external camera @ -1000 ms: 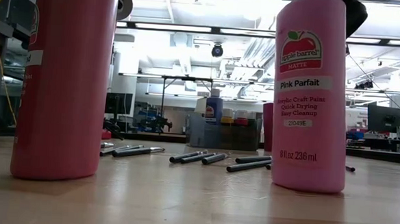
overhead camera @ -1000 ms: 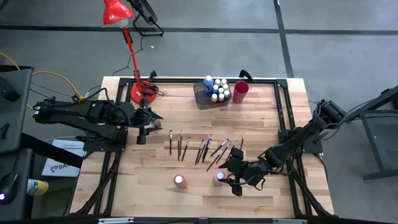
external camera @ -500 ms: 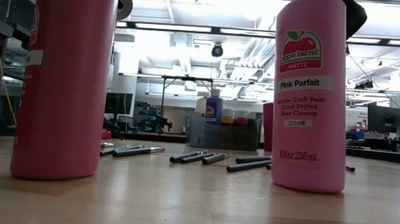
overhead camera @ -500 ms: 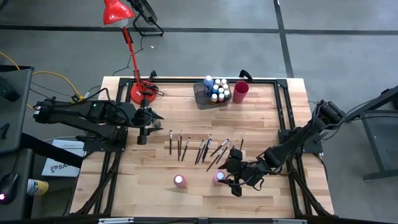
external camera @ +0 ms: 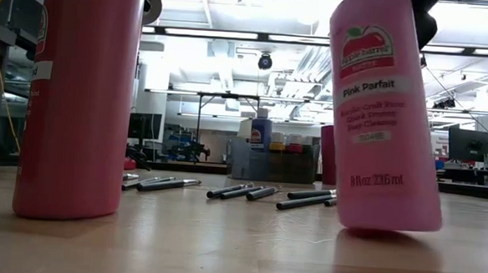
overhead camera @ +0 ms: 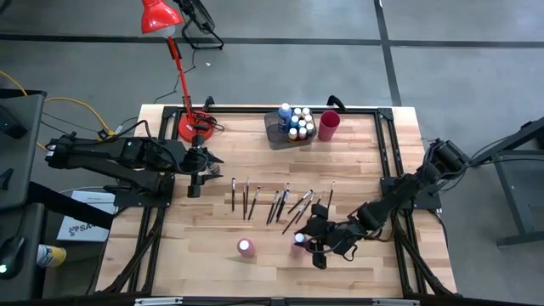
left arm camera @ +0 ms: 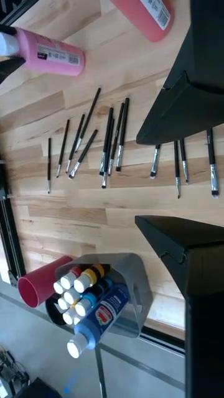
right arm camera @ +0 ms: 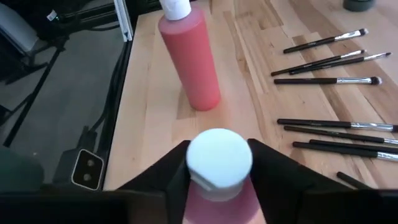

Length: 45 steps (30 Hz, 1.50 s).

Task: Pick & Place Paint Supplies
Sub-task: Put the large pink paint bottle into the black bin

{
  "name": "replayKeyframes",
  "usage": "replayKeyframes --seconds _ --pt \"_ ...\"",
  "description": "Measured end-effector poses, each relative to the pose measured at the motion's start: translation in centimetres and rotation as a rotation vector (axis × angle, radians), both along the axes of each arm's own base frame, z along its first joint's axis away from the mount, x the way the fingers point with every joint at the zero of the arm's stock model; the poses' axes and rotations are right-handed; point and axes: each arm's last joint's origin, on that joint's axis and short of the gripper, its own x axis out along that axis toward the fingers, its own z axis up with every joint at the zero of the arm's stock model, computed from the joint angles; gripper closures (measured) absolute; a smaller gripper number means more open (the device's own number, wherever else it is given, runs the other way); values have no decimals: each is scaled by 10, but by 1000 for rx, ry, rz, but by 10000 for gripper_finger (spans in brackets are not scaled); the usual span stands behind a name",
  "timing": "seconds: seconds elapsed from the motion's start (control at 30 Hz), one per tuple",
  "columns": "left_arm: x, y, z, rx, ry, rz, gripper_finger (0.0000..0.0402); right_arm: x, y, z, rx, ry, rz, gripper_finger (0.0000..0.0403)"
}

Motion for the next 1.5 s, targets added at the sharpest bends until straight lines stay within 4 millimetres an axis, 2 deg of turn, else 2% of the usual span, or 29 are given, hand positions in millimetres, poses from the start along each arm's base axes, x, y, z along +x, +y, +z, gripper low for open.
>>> replayKeyframes --seconds 0.1,0.27,0.53,0.7,0.83,1.17,1.5 --pt "0 0 0 0 0 0 211 2 -1 2 20 -13 4 289" --pt "0 0 0 0 -1 0 211 13 -11 13 33 -43 -35 290" --pt "0 0 0 0 -2 0 211 41 -50 45 7 -65 -102 290" --pt "0 0 0 6 -1 -3 211 59 -91 72 -100 -48 -180 290" --pt "0 0 0 8 -1 -4 211 69 -131 88 -148 -54 -276 290" --pt "0 0 0 8 -2 -4 211 71 -223 100 -195 -52 -513 290" --pt "0 1 0 83 7 -22 211 63 -285 102 -230 -77 -644 288"
